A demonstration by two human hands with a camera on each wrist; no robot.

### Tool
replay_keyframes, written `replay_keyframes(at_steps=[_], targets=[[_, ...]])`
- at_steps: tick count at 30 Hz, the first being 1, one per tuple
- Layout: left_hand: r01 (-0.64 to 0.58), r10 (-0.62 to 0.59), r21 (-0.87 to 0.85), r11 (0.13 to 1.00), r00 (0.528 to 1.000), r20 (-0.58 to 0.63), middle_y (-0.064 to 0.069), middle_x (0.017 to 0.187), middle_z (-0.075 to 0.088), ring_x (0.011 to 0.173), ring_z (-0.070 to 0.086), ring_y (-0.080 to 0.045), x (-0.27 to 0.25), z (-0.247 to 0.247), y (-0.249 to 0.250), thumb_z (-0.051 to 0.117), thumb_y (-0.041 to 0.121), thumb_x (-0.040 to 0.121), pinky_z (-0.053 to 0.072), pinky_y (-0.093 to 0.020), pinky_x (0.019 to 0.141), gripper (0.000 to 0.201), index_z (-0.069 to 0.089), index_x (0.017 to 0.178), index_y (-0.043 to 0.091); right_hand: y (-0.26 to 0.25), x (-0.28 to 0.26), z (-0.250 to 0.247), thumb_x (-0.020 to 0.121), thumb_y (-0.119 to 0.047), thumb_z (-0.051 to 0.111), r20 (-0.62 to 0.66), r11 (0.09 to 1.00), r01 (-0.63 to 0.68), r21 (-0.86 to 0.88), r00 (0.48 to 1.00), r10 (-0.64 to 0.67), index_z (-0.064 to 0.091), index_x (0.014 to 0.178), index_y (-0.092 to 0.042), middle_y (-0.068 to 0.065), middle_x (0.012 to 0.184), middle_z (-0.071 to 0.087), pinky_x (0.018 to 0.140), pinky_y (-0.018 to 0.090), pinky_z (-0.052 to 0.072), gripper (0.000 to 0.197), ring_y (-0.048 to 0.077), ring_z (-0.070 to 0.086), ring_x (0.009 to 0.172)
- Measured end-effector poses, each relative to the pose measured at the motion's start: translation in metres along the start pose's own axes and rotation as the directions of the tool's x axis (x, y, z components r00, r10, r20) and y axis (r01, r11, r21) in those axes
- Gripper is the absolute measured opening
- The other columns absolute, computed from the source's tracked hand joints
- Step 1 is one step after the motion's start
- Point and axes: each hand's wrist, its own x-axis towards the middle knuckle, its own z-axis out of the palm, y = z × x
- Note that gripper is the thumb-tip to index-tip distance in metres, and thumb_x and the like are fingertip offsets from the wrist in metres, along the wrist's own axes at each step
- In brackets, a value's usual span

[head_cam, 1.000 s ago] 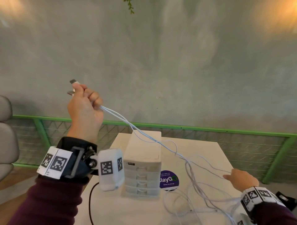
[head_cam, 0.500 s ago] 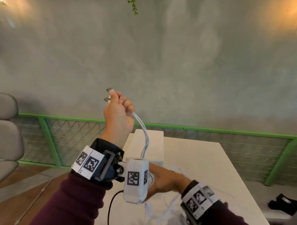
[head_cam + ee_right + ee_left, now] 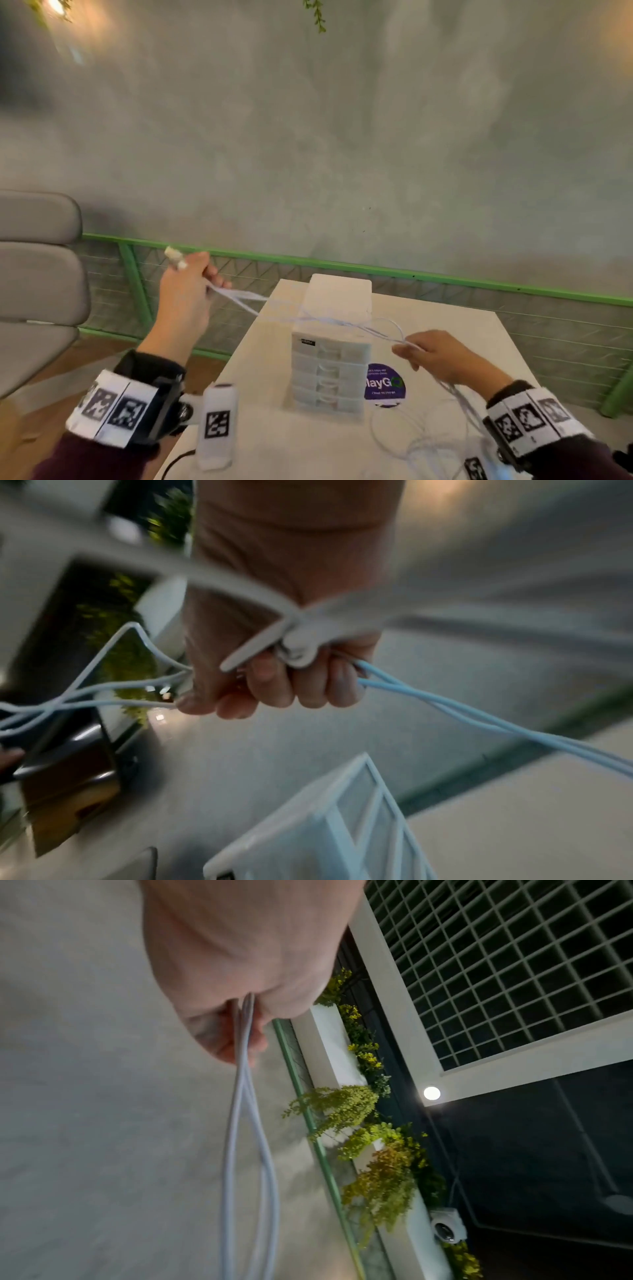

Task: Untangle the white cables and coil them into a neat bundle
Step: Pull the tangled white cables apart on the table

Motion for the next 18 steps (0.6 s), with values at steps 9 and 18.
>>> replay_keyframes(at_steps=[9,18], targets=[[-0.283,0.26,0.85,0.445,0.949,0.18,-0.012,0.145,0.039,0.137,0.031,-0.032,-0.042,-0.011,-0.009,0.059,0.041,0.087,0.027,-0.041,0.11,0.073,0.029,0.142,0.003,-0.07,-0.025,-0.058,0.089,-0.049,0.047,0.093,0.982,0.138,-0.128,0.988,-0.126,0.048,0.056,-0.026,-0.01,0.057,0.049,0.056,0.019,0.032,0.04,0.003,0.043,0.057],[-0.253,-0.576,0.688,0.68,0.398,0.715,0.006,0.064,0.047,0.052,0.044,-0.006,-0.094,0.061,-0.072,0.042,0.042,0.095,0.043,-0.019,0.054,0.026,0.052,0.1,0.018,-0.081,-0.008,-0.05,0.074,-0.027,0.073,0.129,0.985,0.148,-0.086,0.982,-0.136,0.061,0.089,-0.027,-0.01,0.071,0.049,0.058,0.017,0.033,0.019,0.007,0.044,0.065]])
